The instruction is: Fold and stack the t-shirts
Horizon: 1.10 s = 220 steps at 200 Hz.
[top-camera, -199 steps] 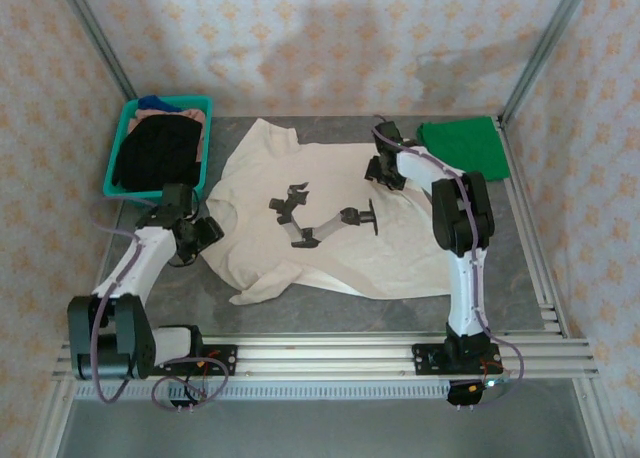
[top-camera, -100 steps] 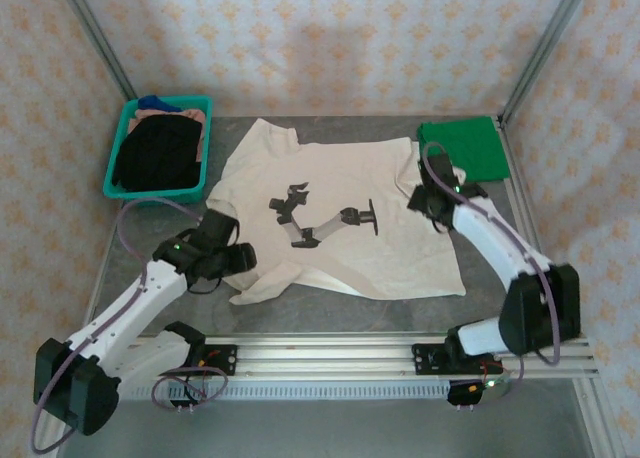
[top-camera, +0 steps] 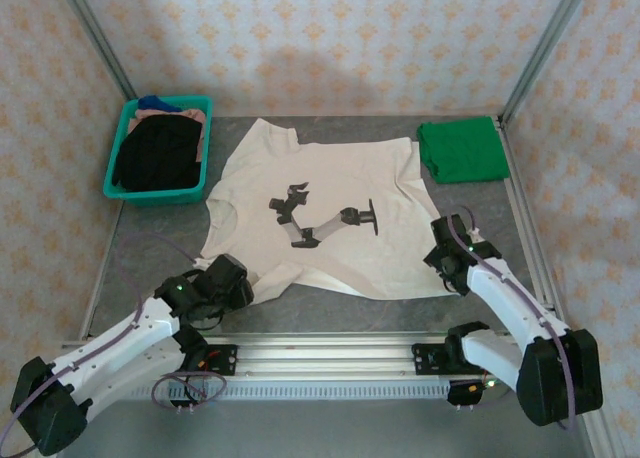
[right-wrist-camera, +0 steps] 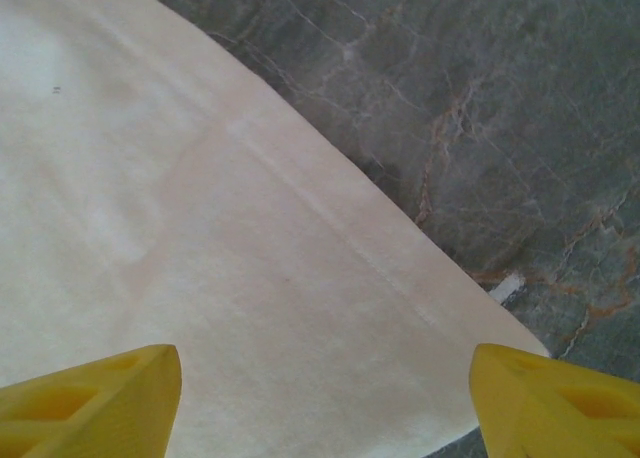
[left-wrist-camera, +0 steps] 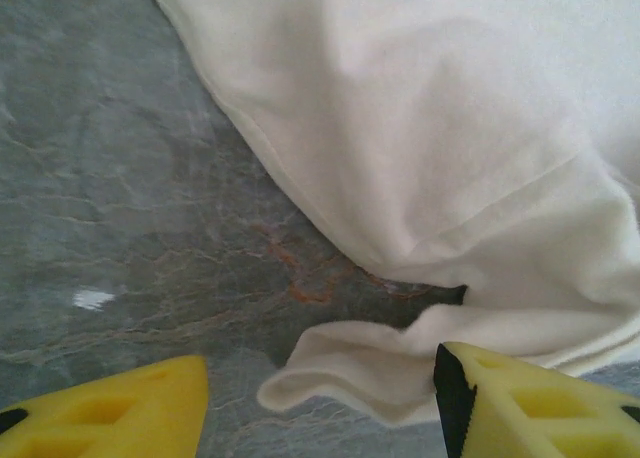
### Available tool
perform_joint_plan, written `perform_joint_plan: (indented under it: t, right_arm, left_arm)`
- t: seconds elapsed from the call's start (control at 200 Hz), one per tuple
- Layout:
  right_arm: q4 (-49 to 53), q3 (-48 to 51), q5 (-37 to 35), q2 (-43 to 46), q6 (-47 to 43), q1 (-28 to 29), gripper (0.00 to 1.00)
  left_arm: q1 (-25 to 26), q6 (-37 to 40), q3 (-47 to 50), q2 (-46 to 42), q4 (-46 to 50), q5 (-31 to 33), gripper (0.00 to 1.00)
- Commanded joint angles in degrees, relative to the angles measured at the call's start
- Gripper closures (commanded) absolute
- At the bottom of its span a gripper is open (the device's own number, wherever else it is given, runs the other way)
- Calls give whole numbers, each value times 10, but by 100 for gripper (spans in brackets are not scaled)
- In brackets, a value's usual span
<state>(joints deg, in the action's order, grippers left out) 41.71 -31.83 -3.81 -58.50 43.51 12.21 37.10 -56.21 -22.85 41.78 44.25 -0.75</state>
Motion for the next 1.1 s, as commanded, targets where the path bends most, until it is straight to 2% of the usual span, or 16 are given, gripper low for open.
perform_joint_plan:
  t: [0.0, 0.165, 0.27, 0.41, 0.606, 0.706, 0.846, 0.991, 1.096]
  right_arm:
    - [-21, 23, 19, 1, 34, -15, 24]
    - [-13, 25, 18, -17, 42, -19, 23]
    - [-18, 28, 34, -16, 46, -20, 24]
    - [-26, 37, 38, -19, 51, -20, 33]
    - [-58, 36, 40, -65, 39, -21, 55]
    - [-49, 28, 37, -77, 32, -21, 72]
    - [-21, 14, 18, -43, 18, -21, 100]
    - [82, -57, -57, 5, -30, -22, 100]
    - [91, -97, -10, 20, -56, -22, 100]
  left_arm:
    - [18, -39, 32, -26, -84, 18, 39]
    - [22, -51, 69, -66, -118, 8, 50]
    - [22, -55, 80, -92, -123, 4, 72]
    - [22, -41, 43, -135, -78, 25, 100]
    - [21, -4, -64, -173, 30, 99, 100]
    - [21, 15, -110, -166, 55, 119, 100]
    - [21, 48, -167, -141, 80, 144, 100]
    - [21, 109, -245, -125, 129, 206, 100]
    - [21, 164, -290, -97, 125, 242, 100]
